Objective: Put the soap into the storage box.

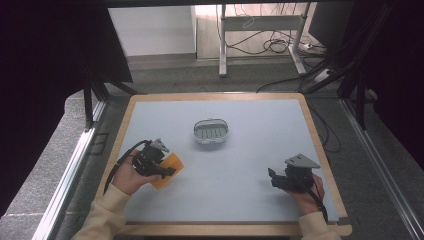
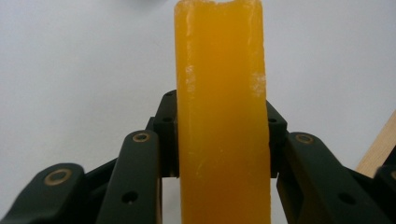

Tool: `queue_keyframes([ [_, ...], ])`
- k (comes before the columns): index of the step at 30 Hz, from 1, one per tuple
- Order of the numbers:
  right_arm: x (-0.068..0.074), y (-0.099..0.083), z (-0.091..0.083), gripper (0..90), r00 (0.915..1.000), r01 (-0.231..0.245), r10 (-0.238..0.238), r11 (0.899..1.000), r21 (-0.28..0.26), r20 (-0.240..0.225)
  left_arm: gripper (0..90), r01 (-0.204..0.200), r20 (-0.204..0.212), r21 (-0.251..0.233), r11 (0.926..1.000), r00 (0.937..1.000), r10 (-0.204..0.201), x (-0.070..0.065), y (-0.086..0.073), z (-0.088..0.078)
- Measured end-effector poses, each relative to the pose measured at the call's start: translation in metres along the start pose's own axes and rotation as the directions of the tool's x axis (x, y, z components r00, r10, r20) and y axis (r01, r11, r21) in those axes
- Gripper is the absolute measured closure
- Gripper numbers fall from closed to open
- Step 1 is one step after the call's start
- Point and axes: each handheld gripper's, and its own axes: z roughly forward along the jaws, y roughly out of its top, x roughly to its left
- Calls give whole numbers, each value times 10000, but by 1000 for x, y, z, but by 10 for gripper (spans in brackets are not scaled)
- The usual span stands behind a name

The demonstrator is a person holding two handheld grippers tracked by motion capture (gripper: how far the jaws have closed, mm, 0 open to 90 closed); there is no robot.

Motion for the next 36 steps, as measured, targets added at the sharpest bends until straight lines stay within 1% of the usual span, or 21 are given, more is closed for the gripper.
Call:
queue_keyframes([
  [3,-1,-1,0,155,10000,2,-2,10000,38,18,620,-18,-59,-50,10000,10000,18,1,4,-1],
  [4,-1,-1,0,155,10000,1,-1,10000,57,18,620,-23,-87,-194,9998,10000,21,2,6,-1],
  [5,-1,-1,0,155,10000,1,-1,10000,57,18,620,-23,-87,-194,9998,10000,21,2,6,-1],
  [8,-1,-1,0,155,10000,-4,4,10000,80,32,620,-33,83,-247,9997,10000,35,3,10,-1],
  [9,-1,-1,0,155,10000,-4,4,10000,80,32,620,-33,83,-247,9997,10000,35,3,10,-1],
  [10,-1,-1,1,155,10000,21,-21,9999,104,25,620,-90,-27,-260,9996,10000,89,3,12,-2],
  [17,0,-1,1,155,10000,52,-52,9999,120,-11,620,-159,-14,-365,9992,9999,159,6,20,-7],
  [22,0,-1,1,155,10000,63,-63,9999,151,17,620,-304,-73,-185,9994,9995,303,9,27,-8],
  [29,0,-2,1,155,10000,39,-40,9998,178,23,620,-339,-56,-136,9993,9994,338,11,32,-8],
  [36,-1,-2,1,155,10000,45,-46,9998,174,37,620,-404,-32,-140,9991,9992,403,12,41,-9],
])
